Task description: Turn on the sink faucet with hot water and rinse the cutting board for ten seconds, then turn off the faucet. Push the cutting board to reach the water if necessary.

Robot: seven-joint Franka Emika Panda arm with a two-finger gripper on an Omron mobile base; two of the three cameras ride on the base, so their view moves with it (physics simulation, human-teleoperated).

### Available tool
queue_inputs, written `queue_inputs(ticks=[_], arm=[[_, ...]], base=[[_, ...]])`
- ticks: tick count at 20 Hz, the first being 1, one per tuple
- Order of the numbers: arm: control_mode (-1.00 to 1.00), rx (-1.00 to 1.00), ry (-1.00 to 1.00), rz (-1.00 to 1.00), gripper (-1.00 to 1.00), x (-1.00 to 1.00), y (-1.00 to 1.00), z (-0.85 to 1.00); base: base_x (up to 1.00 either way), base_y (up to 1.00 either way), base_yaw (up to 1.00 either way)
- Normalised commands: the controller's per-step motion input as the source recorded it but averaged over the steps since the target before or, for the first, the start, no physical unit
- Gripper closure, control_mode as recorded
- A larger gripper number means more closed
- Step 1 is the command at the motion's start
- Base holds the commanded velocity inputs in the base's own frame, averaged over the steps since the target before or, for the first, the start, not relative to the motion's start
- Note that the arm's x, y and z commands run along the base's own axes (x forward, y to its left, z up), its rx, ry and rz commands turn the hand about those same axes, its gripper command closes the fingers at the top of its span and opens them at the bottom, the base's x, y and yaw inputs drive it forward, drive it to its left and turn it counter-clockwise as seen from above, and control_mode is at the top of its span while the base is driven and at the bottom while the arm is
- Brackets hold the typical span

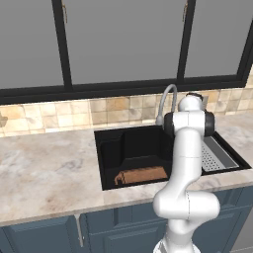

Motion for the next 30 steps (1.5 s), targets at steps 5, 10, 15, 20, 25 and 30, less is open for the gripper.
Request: queue_inputs(ticks=[5,10,15,20,25,30], arm=[[-1.0,0.0,0.03,0.08,-1.0,-0.69,-0.94,-0.28],[-1.0,0.0,0.01,0.06,-1.0,-0.7,-0.99,-0.28],[-1.0,0.0,0.0,0.06,-1.0,-0.61,-1.0,-0.26],[-1.0,0.0,0.0,0.07,-1.0,-0.64,-1.0,-0.19],[-1.0,0.0,0.0,0.08,-1.0,-0.74,-0.91,-0.04],[-1.0,0.0,0.01,0.06,-1.0,-0.84,-0.51,0.19]], base=[[0.0,0.0,0.0],[0.0,0.0,0.0],[0.0,0.0,0.0],[0.0,0.0,0.0],[0.0,0.0,0.0],[0.0,0.0,0.0]])
